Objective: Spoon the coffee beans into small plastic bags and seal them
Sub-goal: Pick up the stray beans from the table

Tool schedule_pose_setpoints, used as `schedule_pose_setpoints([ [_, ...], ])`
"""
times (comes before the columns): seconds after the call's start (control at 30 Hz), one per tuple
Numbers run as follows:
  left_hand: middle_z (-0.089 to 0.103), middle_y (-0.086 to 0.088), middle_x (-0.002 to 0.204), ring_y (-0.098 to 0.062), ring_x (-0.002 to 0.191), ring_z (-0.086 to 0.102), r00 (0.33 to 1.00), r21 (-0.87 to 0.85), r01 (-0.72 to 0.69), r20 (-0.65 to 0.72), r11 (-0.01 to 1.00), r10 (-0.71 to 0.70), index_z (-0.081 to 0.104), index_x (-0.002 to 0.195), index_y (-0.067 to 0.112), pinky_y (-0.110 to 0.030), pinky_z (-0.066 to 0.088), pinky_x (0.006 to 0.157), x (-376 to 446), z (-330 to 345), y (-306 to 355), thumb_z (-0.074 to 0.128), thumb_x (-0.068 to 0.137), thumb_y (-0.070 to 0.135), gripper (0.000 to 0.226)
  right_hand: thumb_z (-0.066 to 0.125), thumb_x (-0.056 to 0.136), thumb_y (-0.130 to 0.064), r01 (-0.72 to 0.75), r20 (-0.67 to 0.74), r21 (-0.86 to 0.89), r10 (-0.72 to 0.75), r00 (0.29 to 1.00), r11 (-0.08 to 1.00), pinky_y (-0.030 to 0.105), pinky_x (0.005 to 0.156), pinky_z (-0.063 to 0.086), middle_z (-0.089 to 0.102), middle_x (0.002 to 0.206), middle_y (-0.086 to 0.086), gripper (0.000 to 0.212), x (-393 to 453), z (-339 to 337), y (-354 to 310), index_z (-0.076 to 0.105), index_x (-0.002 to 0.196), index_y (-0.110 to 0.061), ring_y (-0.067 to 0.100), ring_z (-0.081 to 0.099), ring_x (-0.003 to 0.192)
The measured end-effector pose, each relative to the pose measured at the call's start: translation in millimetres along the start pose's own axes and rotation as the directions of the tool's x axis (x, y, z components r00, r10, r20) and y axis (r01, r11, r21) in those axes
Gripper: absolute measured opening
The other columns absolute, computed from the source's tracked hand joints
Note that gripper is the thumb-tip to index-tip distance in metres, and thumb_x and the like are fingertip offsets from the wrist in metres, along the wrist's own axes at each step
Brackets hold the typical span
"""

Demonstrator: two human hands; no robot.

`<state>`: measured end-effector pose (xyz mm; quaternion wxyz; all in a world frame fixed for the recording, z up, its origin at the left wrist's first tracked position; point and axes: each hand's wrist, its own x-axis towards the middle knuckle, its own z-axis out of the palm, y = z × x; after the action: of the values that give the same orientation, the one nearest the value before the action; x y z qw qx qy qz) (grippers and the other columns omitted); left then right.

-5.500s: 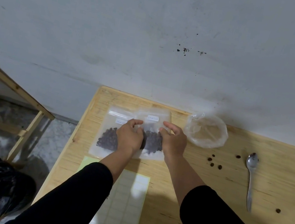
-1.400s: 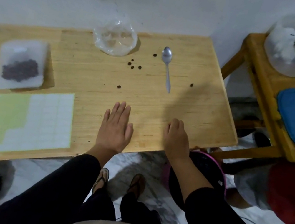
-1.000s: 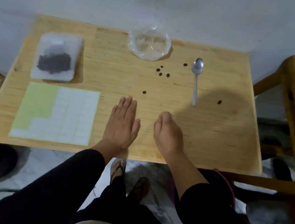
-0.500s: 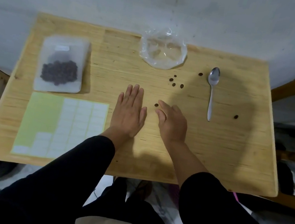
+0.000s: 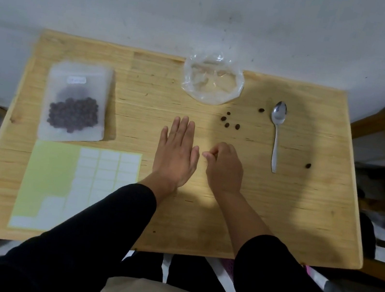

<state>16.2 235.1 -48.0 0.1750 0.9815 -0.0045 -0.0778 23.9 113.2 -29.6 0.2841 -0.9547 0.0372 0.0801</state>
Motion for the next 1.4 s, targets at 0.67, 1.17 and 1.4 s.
schedule_pose_setpoints([
  [0.67, 0.008, -0.008, 0.158, -0.019, 0.145, -0.004, 0.982, -0.044, 0.146, -0.114, 0.988, -0.150, 0.011, 0.149, 0.011, -0.041, -0.005, 0.116, 41.5, 10.3, 43.3, 0.025, 0.097, 0.034, 0.059, 0.058, 0.090, -0.020, 0.038, -0.006, 0.154, -0.038, 0.999, 0.987, 0.011, 0.081, 0.029, 0.065, 0.108, 0.006, 0.028, 74.1, -42.0, 41.4, 0.060, 0.116, -0.009, 0.018, 0.058, 0.101],
  [1.17, 0.018, -0.009, 0.156, -0.021, 0.145, 0.007, 0.973, -0.040, 0.149, -0.172, 0.988, -0.154, 0.022, 0.147, 0.009, -0.043, 0.003, 0.116, 42.7, 11.0, 43.2, 0.022, 0.091, 0.039, 0.064, 0.054, 0.093, -0.019, 0.275, 0.089, -0.294, -0.260, 0.961, 0.915, 0.026, 0.050, 0.037, 0.059, 0.086, 0.016, 0.022, 69.6, -42.1, 34.3, 0.054, 0.093, 0.004, 0.025, 0.062, 0.065],
  [1.4, 0.014, -0.008, 0.157, -0.020, 0.146, 0.003, 0.975, -0.033, 0.148, -0.163, 0.988, -0.152, 0.018, 0.148, 0.010, -0.042, 0.001, 0.117, 41.6, 11.1, 42.7, 0.016, 0.090, 0.041, 0.066, 0.035, 0.098, -0.014, 0.130, 0.116, 0.041, -0.134, 0.984, 0.991, 0.031, 0.057, 0.035, 0.048, 0.072, 0.006, 0.009, 63.6, -51.8, 46.6, 0.040, 0.092, -0.008, 0.020, 0.047, 0.059],
])
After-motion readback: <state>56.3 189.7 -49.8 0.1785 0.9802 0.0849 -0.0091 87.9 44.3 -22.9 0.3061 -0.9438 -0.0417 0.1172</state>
